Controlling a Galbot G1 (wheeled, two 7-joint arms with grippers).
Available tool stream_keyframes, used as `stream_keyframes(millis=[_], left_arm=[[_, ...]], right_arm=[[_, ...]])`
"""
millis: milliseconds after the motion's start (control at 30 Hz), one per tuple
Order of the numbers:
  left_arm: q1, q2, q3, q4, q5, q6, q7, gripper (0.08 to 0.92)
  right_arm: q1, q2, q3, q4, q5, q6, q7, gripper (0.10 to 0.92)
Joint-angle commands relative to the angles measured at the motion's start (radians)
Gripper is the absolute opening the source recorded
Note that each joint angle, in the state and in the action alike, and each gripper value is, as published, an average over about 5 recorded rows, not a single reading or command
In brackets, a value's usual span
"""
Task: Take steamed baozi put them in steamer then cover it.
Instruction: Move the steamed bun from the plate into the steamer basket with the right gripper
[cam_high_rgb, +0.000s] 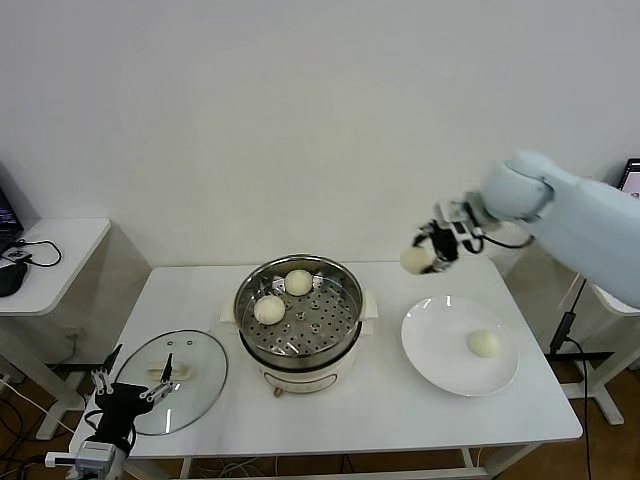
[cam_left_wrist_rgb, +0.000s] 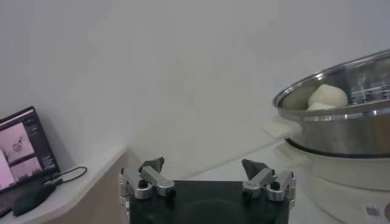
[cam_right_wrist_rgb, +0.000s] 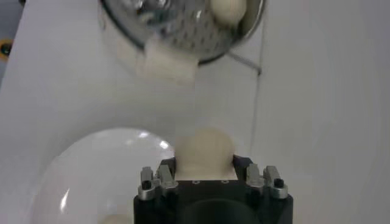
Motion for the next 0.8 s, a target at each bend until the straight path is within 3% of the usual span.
stream_keyframes(millis=[33,367,800], left_arm=[[0.003,-0.003,-0.013,-0.007,0.000,0.000,0.000,0.823],[0.011,-0.014,-0.033,-0.019,-0.002,-0.001,0.000,0.823],[0.014,-0.032,-0.041,-0.031,-0.003,-0.002,-0.001,0.823]], right_arm=[[0.123,0.289,-0.155,-0.008,0.090,0.064,0.075,0.594],[0.012,0.466,-0.225,-0.056,-0.006,0.237,0.130,0.594],[-0.054,0.509,-0.276,-0.040,-0.193,0.392,0.141,0.594]])
